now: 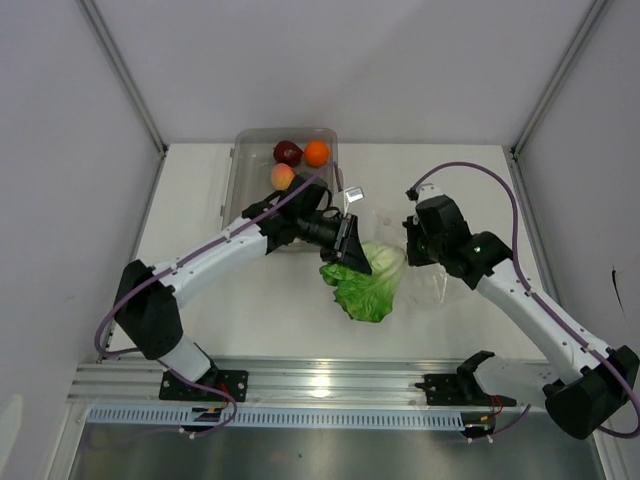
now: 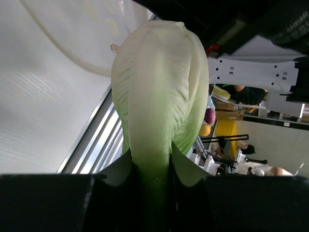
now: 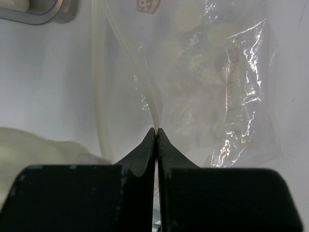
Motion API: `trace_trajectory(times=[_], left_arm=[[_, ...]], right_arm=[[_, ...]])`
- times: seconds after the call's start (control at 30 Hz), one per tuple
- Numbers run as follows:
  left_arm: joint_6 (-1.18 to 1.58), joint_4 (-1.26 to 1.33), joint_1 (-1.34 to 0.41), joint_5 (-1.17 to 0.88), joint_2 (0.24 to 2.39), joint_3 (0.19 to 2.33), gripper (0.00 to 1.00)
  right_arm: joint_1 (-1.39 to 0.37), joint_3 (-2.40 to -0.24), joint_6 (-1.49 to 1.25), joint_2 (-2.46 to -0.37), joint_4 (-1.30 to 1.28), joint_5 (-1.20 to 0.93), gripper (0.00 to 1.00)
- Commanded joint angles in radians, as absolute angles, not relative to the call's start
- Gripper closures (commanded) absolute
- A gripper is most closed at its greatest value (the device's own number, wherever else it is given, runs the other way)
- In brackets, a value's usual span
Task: Place the food in the zip-top bag and seal the zipper
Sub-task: Place the fake vegetable in the zipper food storage bag.
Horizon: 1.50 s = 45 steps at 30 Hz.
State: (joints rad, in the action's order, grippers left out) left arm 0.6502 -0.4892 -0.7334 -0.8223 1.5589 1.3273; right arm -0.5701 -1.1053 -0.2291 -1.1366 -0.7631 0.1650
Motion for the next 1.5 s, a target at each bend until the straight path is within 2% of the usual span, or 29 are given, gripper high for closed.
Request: trace_trajectory(times=[0.0, 0.33, 0.47, 0.57, 0.83, 1.03, 1.2, 1.33, 1.47], left_arm=[[0.744, -0.379, -0.746, -0.884, 1.601, 1.333, 0.98], [0.799, -0.351, -0.747, -0.857, 1.684, 1.321, 1.00], [0.831, -0.322, -0.747, -0.833, 1.684, 1.304, 0.99], [0.882, -0.319, -0.742, -0.723, 1.666, 1.296, 0.99], [1.071, -0.098, -0.748, -0.580, 1.620, 1.236, 0.99], [1.101, -0.042, -0.762, -0.367, 1.497, 1.137, 0.99], [1.100, 0.040, -0.764, -0.285, 1.405, 1.071, 1.00], [1.063, 0.032, -0.796, -0.284, 1.442, 1.104, 0.99], [1.029, -0.023, -0.839, -0.189, 1.462, 1.126, 0.99]], right_arm=[[-0.604, -1.092, -0.209, -1.085, -0.706, 0.172, 1.00], [-0.670, -1.075, -0.233, -0.979, -0.684, 0.261, 1.00], [-0.678, -1.083, -0.236, -0.977, -0.683, 0.217, 1.00], [-0.712, -1.089, -0.256, -0.989, -0.698, 0.206, 1.00], [-0.772, -1.086, -0.356, -0.991, -0.744, 0.141, 1.00], [-0.781, -1.095, -0.425, -1.005, -0.762, 0.129, 1.00], [-0.781, -1.104, -0.440, -1.035, -0.787, 0.124, 1.00], [-0.781, -1.126, -0.474, -1.051, -0.741, 0.077, 1.00], [-0.781, -1.201, -0.526, -1.091, -0.745, 0.048, 1.00]])
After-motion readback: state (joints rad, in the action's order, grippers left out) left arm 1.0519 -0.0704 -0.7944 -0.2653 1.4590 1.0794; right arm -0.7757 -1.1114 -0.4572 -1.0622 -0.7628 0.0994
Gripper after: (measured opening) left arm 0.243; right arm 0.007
